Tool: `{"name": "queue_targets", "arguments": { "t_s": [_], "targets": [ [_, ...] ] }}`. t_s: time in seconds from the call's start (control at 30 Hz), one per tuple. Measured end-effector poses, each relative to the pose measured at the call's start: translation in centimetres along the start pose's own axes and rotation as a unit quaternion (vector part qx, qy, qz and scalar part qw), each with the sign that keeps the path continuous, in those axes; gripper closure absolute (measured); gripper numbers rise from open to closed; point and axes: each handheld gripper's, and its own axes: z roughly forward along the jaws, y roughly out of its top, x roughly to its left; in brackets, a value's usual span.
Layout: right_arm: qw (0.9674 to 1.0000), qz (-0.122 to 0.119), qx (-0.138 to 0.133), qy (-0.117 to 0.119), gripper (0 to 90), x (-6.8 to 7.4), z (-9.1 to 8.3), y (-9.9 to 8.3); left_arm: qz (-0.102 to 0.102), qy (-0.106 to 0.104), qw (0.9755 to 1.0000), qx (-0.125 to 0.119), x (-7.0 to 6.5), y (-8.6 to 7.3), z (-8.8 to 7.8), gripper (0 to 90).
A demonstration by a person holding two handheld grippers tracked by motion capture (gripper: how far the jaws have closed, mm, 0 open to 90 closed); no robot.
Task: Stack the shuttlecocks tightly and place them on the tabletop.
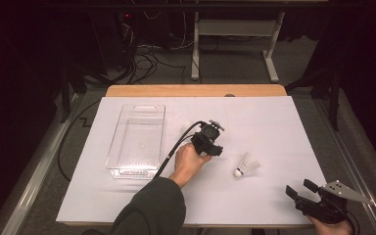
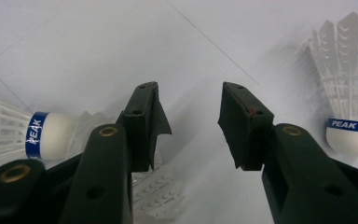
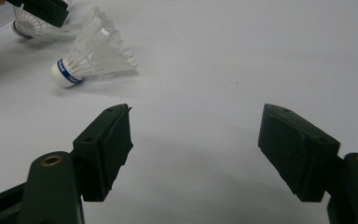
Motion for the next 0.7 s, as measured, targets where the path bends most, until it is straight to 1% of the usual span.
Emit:
{"name": "queue_targets", "arguments": {
  "t_s": [0.13,0.33,0.7],
  "targets": [
    [1.0000,0.000,0.000,0.000,25.9,0.02,0.00,0.00,-0.002,-0.003,1.0000,0.000,0.07,0.00,-0.04,56.7],
    [1.0000,0.000,0.000,0.000,26.0,0.01,0.01,0.00,-0.001,-0.006,1.0000,-0.006,0.04,0.04,-0.26,53.0],
    [1.0000,0.000,0.001,0.001,26.0,0.04,0.02,0.01,0.003,-0.008,0.9999,-0.009,-0.13,0.05,-0.56,52.2]
  ]
}}
